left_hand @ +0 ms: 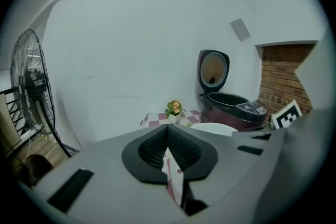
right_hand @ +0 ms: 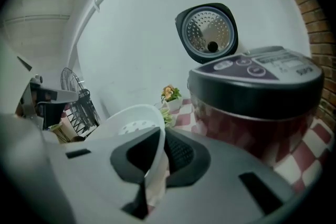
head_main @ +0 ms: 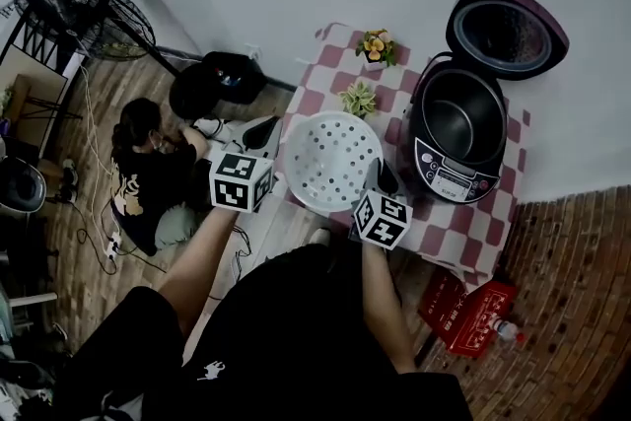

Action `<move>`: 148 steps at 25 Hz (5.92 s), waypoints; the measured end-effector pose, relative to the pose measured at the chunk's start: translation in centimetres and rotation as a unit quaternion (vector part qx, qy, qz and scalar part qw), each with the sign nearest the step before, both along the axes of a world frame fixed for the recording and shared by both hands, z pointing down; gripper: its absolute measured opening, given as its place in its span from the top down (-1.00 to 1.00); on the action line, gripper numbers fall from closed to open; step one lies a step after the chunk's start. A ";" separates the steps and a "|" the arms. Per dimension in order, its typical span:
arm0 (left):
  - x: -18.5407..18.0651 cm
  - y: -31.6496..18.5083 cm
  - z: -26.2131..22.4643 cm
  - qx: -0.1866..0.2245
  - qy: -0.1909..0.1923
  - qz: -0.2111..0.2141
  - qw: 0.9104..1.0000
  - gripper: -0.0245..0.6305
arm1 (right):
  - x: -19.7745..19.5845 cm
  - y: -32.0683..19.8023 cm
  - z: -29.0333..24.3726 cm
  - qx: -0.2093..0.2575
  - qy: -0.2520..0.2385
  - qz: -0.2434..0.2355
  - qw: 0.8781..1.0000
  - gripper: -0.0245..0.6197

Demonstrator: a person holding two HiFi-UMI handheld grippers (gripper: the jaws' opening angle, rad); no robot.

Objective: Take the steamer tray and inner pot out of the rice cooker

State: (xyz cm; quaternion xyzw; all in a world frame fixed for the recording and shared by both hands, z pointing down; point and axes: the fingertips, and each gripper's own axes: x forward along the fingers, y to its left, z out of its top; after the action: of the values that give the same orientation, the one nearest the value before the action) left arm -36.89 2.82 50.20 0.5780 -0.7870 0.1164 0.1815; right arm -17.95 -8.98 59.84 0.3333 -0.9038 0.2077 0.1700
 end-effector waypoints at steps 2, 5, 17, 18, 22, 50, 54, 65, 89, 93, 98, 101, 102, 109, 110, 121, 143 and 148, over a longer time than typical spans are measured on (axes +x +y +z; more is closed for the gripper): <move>0.2 -0.1 0.3 -0.004 0.000 0.004 1.000 0.92 | 0.1 0.0 1.2 -0.009 0.002 0.004 1.000 0.85; 0.5 -0.4 0.7 -0.012 0.000 0.011 1.000 0.92 | 0.4 -0.4 2.7 -0.017 0.007 0.010 1.000 0.85; 1.5 -2.2 1.6 -0.026 0.002 0.031 0.999 0.92 | 1.2 -1.7 7.8 -0.037 0.037 0.025 0.998 0.84; 1.5 -2.3 1.6 -0.028 0.001 0.031 0.999 0.92 | 1.2 -1.7 8.1 -0.037 0.039 0.025 0.998 0.84; 1.5 -2.3 2.0 -0.033 -0.001 0.034 0.999 0.92 | 0.9 -1.5 8.9 -0.040 0.046 0.025 0.998 0.84; 4.2 -5.3 -2.9 0.051 0.028 0.068 0.996 0.92 | -1.6 2.7 -2.2 0.045 0.009 -0.109 0.993 0.69; 5.1 -6.1 -4.7 0.073 0.021 0.083 0.994 0.92 | -0.9 1.6 -7.2 0.072 -0.033 -0.093 0.993 0.91; 9.1 -10.2 -7.7 0.113 0.039 0.117 0.986 0.92 | 5.3 -4.8 -16.9 0.136 -0.074 -0.065 0.986 0.92; 17.6 -22.7 -5.8 0.056 0.017 0.114 0.992 0.91 | 17.2 -22.3 -17.2 0.143 -0.008 -0.060 0.988 0.92; 17.9 -23.4 -5.0 0.038 -0.001 0.095 0.995 0.91 | 18.2 -24.0 -15.0 0.127 0.016 -0.065 0.990 0.91; 18.4 -24.4 -4.3 0.021 -0.008 0.081 0.996 0.85 | 18.9 -25.5 -12.6 0.105 0.035 -0.073 0.991 0.91; 18.8 -25.0 -3.6 0.009 0.002 0.098 0.995 0.70 | 18.9 -25.9 -11.4 0.093 0.045 -0.071 0.992 0.90; 18.8 -25.0 -3.2 0.004 0.005 0.101 0.995 0.67 | 18.8 -25.9 -11.0 0.089 0.049 -0.070 0.992 0.90; 17.6 -26.8 -0.9 -0.036 0.028 0.127 0.991 0.46 | 17.7 -26.5 -8.8 0.062 0.085 -0.047 0.993 0.83; 17.4 -27.1 -0.4 -0.042 0.030 0.131 0.990 0.42 | 17.6 -26.6 -8.4 0.057 0.093 -0.045 0.993 0.79; 15.6 -30.2 2.5 -0.109 -0.005 0.164 0.980 0.31 | 15.9 -28.8 -5.3 0.020 0.185 -0.038 0.982 0.37; 14.4 -35.0 5.9 -0.236 -0.182 0.211 0.931 0.38 | 13.4 -32.1 -2.6 0.073 0.400 -0.086 0.910 0.37; 14.5 -34.6 5.4 -0.225 -0.162 0.214 0.937 0.42 | 13.3 -32.1 -4.1 0.080 0.379 -0.080 0.918 0.42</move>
State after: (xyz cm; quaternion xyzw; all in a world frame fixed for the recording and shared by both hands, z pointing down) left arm -22.39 -31.81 55.61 0.6499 -0.6171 0.4183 0.1475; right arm -4.65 -41.08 55.77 0.3257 -0.8089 -0.0213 0.4890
